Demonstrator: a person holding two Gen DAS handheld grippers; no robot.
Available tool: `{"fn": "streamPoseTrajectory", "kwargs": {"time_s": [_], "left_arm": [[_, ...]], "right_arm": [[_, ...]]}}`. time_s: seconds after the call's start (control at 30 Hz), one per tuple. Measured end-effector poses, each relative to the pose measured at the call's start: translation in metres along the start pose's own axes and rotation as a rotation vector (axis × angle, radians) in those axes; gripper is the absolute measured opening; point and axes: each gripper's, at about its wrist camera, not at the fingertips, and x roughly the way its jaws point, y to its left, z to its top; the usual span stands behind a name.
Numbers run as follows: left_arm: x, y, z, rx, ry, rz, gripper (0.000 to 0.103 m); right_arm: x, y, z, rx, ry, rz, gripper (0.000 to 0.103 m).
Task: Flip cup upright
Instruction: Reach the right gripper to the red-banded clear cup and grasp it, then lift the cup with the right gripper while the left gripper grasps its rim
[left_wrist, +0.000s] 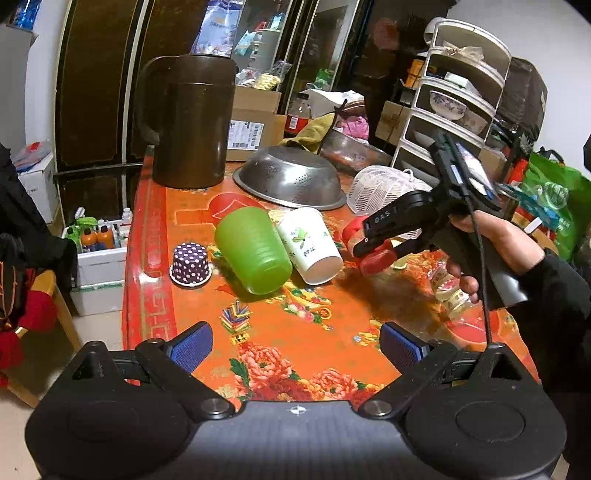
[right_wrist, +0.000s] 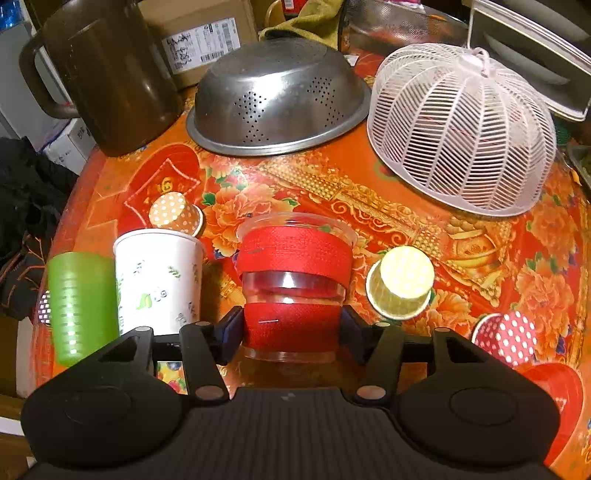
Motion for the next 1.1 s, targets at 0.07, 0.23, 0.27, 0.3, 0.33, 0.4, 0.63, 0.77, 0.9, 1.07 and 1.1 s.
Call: {"fn": "streamPoseTrajectory", "kwargs": {"time_s": [0.07,0.23,0.27,0.3,0.33,0.4,0.63,0.77,0.9,1.07,1.1], "left_arm": [[-0.002,0.001,-0.001,-0.010,0.003,-0.020,0.098],[-0.012,0.002,-0.004,-0.025,-0.010,-0.043,0.098],[-0.014,0.002,-0.005,-0.027,-0.009,-0.047,0.098],[-0.016,0.002,-0.007,-0.033,-0.009,-0.052,0.098],[-0.018,0.002,-0.009,-0.040,-0.007,-0.064,0.098],[-0.021,0.002,-0.014,-0.042,-0.002,-0.084,0.098],[-0.024,-0.002,-0.029,-0.059,0.030,-0.110,0.098],[-0.022,-0.008,-0.037,-0.052,0.060,-0.107,0.098],[-0.021,-0.015,-0.042,-0.045,0.081,-0.111,0.098],[-0.011,-0.024,-0.046,-0.057,0.127,-0.142,0.098],[-0.009,-0.026,-0.047,-0.062,0.138,-0.147,0.098]], "right_arm": [[-0.023,0.002,-0.008,-0.015,-0.036,0.012,0.057],[-0.112,0.010,-0.055,-0.085,-0.137,0.090,0.057],[-0.128,0.011,-0.068,-0.084,-0.153,0.108,0.057],[-0.142,0.012,-0.083,-0.086,-0.163,0.126,0.057],[-0.155,0.013,-0.097,-0.094,-0.166,0.141,0.057],[-0.172,0.013,-0.129,-0.083,-0.166,0.169,0.057],[-0.145,0.010,-0.200,0.025,-0.056,0.244,0.058],[-0.136,0.008,-0.211,0.053,-0.045,0.252,0.058],[-0.129,0.008,-0.219,0.061,-0.041,0.240,0.058],[-0.122,0.007,-0.221,0.069,-0.033,0.248,0.058],[-0.121,0.008,-0.221,0.067,-0.036,0.245,0.058]]}}
